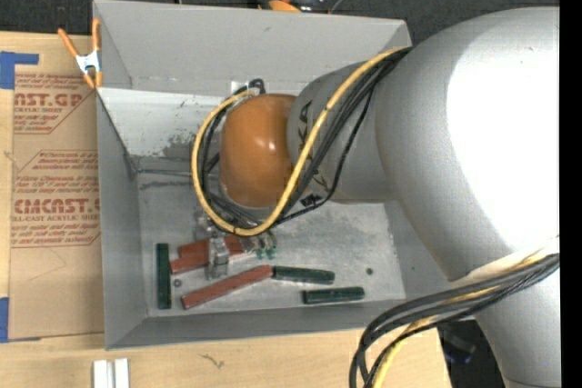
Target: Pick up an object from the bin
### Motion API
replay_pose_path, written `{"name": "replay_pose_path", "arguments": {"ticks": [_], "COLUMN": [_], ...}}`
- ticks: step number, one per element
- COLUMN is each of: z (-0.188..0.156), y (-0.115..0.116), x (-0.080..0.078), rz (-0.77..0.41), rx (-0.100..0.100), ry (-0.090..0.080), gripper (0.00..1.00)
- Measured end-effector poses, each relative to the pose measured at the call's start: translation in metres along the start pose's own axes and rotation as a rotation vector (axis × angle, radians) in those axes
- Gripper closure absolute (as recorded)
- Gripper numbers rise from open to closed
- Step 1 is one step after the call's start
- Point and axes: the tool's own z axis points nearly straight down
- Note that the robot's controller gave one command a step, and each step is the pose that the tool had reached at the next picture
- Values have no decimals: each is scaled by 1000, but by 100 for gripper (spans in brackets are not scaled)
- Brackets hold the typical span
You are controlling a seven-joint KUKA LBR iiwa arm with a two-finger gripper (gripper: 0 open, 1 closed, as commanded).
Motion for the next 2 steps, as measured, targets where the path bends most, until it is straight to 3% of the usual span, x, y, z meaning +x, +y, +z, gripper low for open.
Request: {"name": "replay_pose_path", "arguments": {"ticks": [1, 2], "z": [-33, -128], "y": [0, 1], "x": [-1, -3], "rz": [0, 0], "rx": [0, 1], "ry": [-1, -8], "gripper": [100, 100]}}
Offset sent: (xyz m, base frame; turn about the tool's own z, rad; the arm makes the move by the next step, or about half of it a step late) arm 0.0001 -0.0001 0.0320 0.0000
